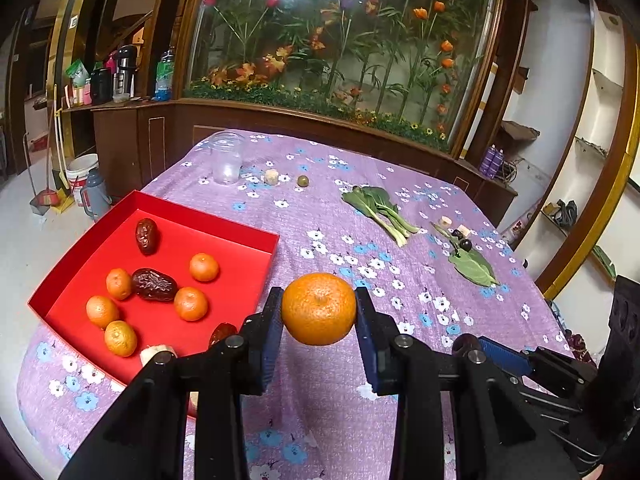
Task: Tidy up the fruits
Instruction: 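Carry the orange and dark plum toward the red tray with both grippers, then lower the orange and plum into the red tray and open both grippers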
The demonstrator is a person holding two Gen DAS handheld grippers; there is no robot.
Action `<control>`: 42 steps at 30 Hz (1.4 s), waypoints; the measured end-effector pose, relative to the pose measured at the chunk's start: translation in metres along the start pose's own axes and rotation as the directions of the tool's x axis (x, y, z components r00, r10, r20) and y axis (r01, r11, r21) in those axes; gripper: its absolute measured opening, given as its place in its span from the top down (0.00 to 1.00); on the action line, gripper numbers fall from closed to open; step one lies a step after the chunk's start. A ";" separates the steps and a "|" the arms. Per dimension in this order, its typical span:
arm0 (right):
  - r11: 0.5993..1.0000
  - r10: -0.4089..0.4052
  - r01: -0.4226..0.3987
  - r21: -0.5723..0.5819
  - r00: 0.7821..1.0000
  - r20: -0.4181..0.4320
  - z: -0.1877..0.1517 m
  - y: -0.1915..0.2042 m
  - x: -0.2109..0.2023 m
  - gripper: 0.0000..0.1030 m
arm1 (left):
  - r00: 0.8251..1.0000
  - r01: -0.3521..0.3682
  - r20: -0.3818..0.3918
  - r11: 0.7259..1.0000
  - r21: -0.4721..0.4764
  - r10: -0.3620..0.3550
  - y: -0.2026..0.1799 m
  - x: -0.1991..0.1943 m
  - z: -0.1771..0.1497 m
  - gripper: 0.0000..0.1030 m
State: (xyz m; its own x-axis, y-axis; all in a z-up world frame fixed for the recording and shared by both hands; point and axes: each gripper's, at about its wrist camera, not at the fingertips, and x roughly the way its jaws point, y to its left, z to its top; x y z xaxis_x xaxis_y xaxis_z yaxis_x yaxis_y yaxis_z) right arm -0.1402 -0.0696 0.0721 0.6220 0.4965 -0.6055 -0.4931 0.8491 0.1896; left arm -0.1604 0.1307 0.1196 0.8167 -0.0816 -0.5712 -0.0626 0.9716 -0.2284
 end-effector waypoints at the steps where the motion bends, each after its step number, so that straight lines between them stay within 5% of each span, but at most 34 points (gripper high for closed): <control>1: 1.000 0.001 -0.001 -0.006 1.000 0.001 0.001 0.003 -0.001 0.72 | 1.000 0.000 0.002 1.000 -0.003 0.000 0.001 -0.001 0.000 0.68; 31: 0.986 0.070 -0.084 -0.145 0.993 -0.099 0.020 0.091 0.052 0.72 | 0.999 -0.043 -0.020 0.976 -0.213 0.040 0.107 0.000 -0.009 0.68; 42: 0.984 0.127 -0.144 -0.102 0.979 -0.161 0.030 0.111 0.089 0.72 | 0.997 -0.075 -0.037 0.955 -0.285 0.068 0.149 0.007 -0.014 0.68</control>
State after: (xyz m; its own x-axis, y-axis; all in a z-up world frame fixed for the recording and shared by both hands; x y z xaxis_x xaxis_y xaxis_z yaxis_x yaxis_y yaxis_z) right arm -0.1215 0.0742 0.0629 0.4486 0.5646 -0.6929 -0.6372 0.7456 0.1950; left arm -0.1722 0.2716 0.0706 0.7890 -0.0236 -0.6139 -0.2851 0.8711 -0.4000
